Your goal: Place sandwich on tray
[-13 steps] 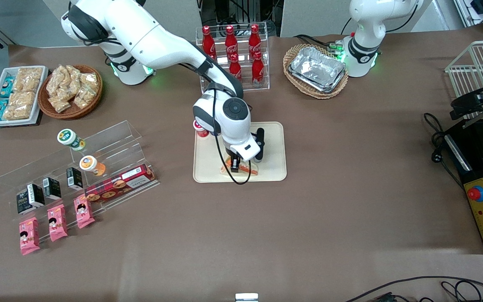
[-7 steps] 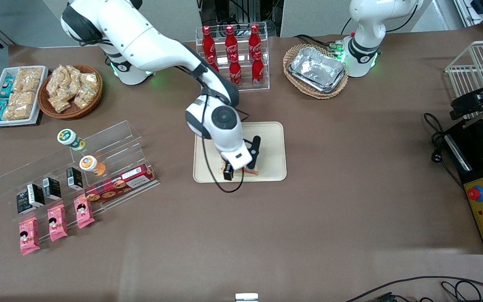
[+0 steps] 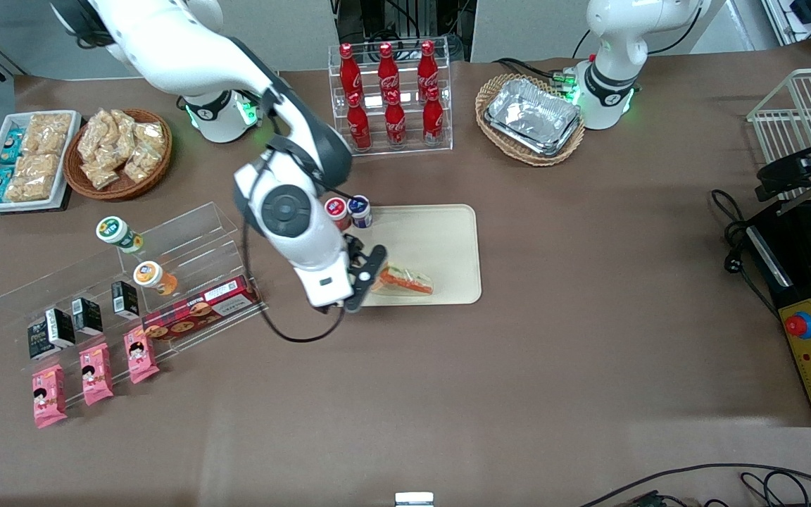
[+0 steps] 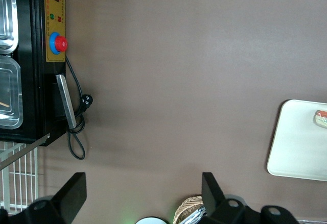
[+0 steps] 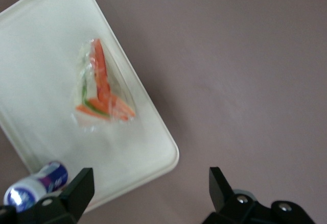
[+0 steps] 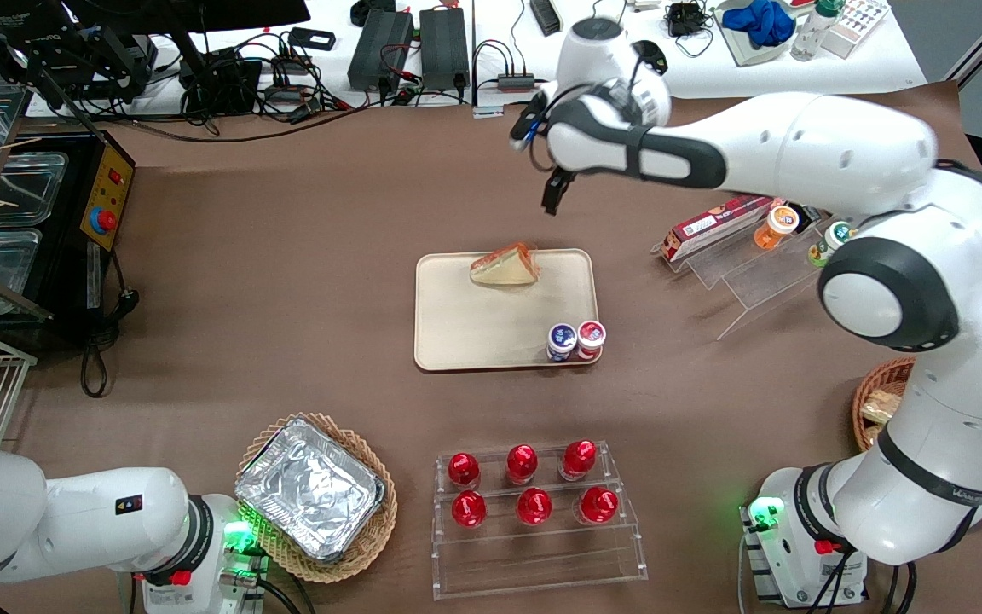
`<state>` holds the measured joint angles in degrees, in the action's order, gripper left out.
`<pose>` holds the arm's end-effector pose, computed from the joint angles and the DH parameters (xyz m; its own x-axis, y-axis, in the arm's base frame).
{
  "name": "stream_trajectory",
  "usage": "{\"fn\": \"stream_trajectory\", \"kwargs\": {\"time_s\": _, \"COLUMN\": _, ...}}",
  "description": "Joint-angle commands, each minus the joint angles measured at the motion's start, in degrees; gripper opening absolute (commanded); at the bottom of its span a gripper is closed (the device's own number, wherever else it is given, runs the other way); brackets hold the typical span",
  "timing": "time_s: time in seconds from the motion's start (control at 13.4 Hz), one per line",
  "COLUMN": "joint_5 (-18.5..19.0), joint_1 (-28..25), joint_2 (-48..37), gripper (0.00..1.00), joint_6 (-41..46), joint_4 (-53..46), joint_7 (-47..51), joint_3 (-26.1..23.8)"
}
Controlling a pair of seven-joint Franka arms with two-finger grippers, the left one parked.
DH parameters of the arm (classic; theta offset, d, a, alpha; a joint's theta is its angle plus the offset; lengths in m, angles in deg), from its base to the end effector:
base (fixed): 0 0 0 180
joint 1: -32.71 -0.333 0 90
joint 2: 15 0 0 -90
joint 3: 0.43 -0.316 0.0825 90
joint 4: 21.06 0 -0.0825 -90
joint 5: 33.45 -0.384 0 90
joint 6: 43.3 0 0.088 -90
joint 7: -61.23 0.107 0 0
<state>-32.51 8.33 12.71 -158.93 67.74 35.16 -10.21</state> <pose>0.5776 0.3711 0.3724 0.5071 0.8616 0.0203 0.8608 -0.5052 -0.0616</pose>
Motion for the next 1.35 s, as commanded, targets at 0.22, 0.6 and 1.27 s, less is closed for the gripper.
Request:
{"fn": "stream_trajectory", "kwargs": {"time_s": 0.22, "joint_5": -0.85, "joint_1": 8.45, "joint_2": -13.29, "gripper": 1.00, "joint_6": 15.25, "joint_4": 0.94, "joint_7": 7.26, "joint_3": 1.60}}
{"fn": "stream_trajectory", "kwargs": {"time_s": 0.6, "joint_5": -1.29, "joint_1": 16.97, "joint_2": -19.19, "gripper": 1.00, "joint_6": 20.25, "joint_4": 0.94, "joint_7": 7.26, "joint_3": 8.62}}
{"fn": "stream_trajectory", "kwargs": {"time_s": 1.27, "joint_5": -1.82, "joint_1": 19.01, "joint_2": -19.89, "gripper": 1.00, "joint_6": 21.67, "joint_4": -4.16, "joint_7": 7.08, "joint_3": 23.04}}
